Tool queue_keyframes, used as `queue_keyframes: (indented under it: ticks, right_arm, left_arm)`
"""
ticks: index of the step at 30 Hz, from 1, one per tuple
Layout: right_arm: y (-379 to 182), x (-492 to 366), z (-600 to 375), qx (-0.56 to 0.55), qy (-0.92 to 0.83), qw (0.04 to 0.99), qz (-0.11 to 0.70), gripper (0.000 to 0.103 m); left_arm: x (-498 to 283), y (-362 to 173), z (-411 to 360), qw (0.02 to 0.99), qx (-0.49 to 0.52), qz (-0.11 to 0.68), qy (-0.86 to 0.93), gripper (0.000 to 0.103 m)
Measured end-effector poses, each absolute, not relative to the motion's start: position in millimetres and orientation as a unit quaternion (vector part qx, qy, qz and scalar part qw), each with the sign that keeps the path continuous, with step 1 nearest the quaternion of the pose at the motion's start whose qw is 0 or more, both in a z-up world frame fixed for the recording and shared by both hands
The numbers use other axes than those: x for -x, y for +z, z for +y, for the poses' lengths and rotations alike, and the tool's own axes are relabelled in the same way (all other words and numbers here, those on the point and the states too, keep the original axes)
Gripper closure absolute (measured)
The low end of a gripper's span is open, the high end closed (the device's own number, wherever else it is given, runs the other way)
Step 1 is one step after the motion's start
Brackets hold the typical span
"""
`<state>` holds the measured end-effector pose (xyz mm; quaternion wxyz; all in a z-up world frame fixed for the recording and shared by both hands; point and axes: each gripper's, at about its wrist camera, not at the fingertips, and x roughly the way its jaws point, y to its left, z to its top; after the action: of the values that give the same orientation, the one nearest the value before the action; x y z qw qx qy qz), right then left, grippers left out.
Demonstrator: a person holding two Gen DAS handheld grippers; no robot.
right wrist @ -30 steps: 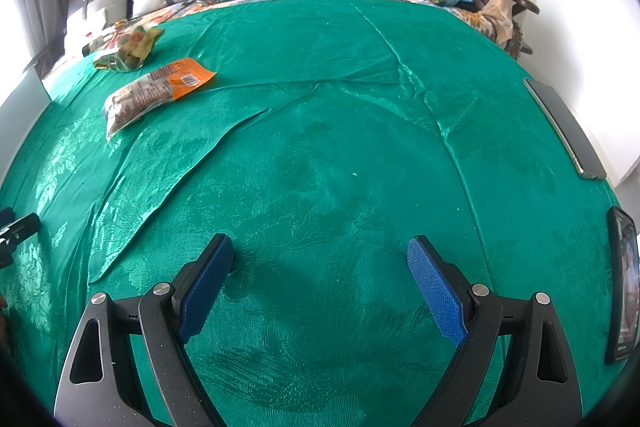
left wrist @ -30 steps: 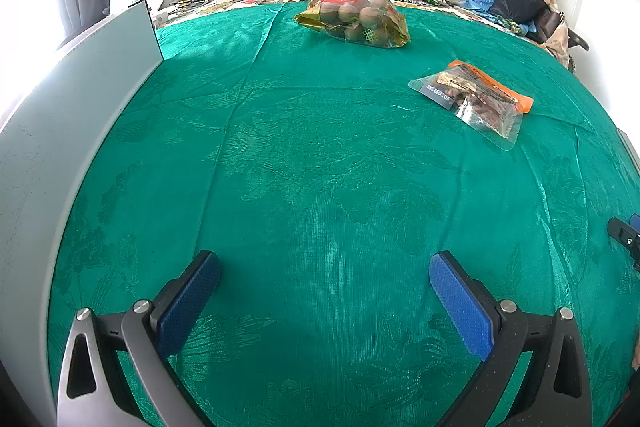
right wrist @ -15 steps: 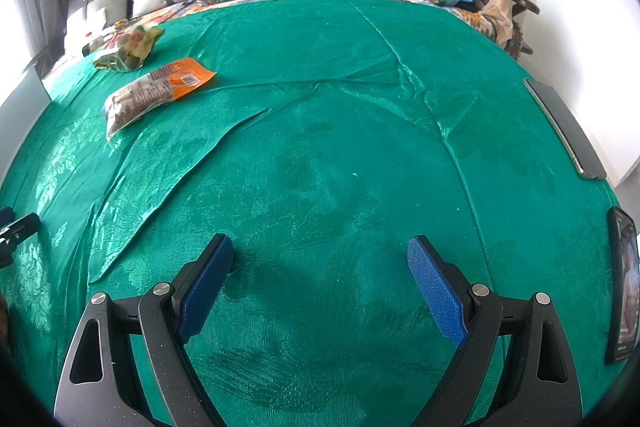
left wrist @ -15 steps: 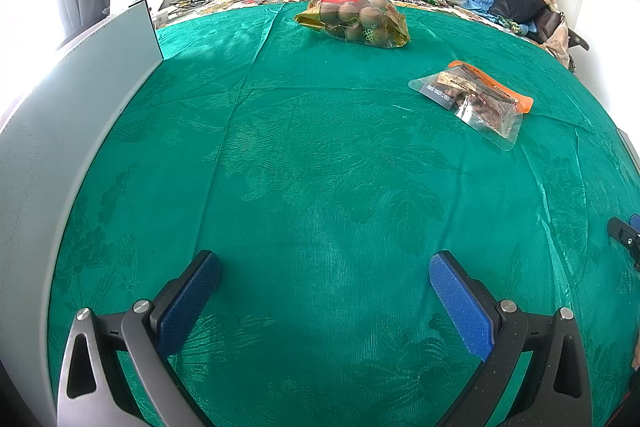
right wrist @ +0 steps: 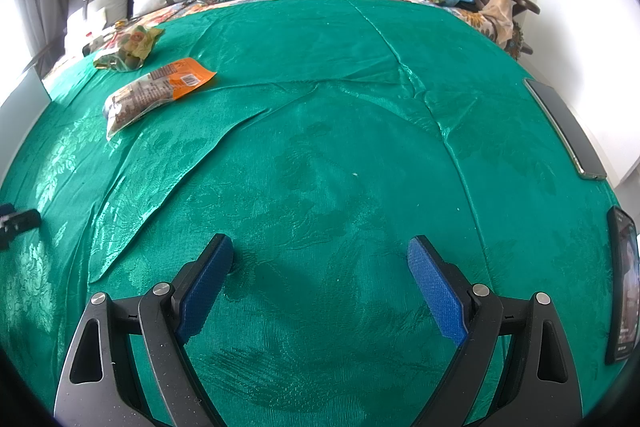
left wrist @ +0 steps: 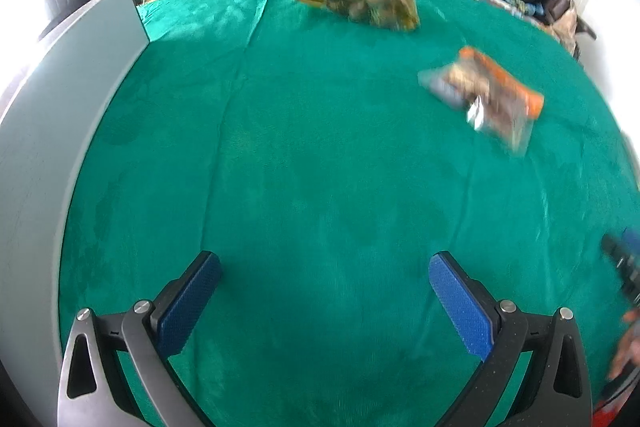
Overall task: Organize snacks
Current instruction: 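Move the left gripper toward the gold-red longan bag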
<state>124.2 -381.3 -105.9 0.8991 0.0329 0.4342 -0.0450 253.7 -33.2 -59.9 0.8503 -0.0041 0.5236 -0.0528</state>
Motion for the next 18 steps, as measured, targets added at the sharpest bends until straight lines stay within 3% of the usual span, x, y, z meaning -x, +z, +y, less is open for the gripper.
queue_keyframes:
  ticks: [8,18]
  right_arm:
    - [-105.6,-123.9,-380.8,-0.033,-0.045,0.899,0.434,0.011]
    - [-105.5,-123.2,-380.7,-0.033,-0.045,0.899,0.434,0.010]
  left_arm:
    - [-316.1,-9.3,-5.6,0.867,0.067,0.492,-0.050,0.000]
    - [-377.7,6.9,-3.2,0.868,0.042,0.493,-0.034,0.000]
